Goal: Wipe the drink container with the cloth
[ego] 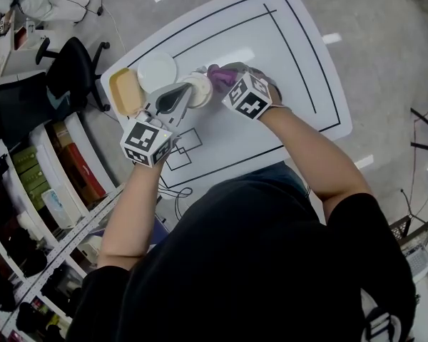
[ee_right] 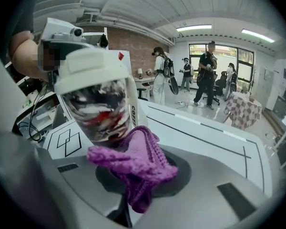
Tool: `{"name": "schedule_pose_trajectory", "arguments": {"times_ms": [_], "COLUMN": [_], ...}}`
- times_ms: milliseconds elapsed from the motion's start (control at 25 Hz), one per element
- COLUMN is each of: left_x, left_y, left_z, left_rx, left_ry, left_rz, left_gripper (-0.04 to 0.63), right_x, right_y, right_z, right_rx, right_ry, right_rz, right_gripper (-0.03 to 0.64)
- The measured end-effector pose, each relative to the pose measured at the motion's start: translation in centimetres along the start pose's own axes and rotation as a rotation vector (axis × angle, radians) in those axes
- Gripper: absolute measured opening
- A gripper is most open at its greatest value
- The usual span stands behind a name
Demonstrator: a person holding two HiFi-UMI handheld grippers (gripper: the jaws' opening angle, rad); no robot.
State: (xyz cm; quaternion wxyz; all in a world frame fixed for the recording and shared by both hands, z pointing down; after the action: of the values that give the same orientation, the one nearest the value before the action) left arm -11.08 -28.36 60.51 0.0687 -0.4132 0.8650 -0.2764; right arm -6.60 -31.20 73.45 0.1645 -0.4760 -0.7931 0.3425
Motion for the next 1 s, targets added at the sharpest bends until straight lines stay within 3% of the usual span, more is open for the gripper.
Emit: {"name": "schedule_pose_trajectory", "arguments": {"times_ms": [280,560,840,920,1000], "left_x": [0.2,-0.1,-0.4,-0.8,-1.1], "left_y": [0.1,0.4,0.5,1.0,2.0], "left_z": [0.1,-0.4,-0.1,0.2,1.2], "left_rx": [-0.015,0.019,0.022,0.033,0.012], "left_ry": [0.005,0.068,0.118,0.12,0.121], "left_rz": [0.015,0.01,-0.006,-0.005,-0.001], "left_gripper": [0.021,0.021,0.027,0.1,0.129], "right_x": [-0.2,0.5,0.0,-0.2,-0.5], "right_y": [-2.0,-1.4,2.9,4.7,7.1], "right_z": [-1.8,-2.0,-0.6,0.4,1.5], "right_rx": [0.044,0.064,0.043,0.021,-0.006], "right_ry": [-0.027,-0.043,-0.049,-0.05,-0.068], "right_rz": [0.004,0.011,-0.047,-0.073,-0.1], "right_gripper": [0.067,0.074,0.075,0.075,0.075]}}
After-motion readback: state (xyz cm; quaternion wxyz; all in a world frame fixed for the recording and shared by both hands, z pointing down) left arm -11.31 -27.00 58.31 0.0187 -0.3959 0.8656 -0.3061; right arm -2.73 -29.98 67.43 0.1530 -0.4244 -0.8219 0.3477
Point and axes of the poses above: the fingertips, and each gripper's own axes: y backward along the fingers, x to its left, z out of its top, the point moved 1 cm from there along y, backward along the fingers, and after that the axes turned 2 degrees about x, right-handed, at the moved point
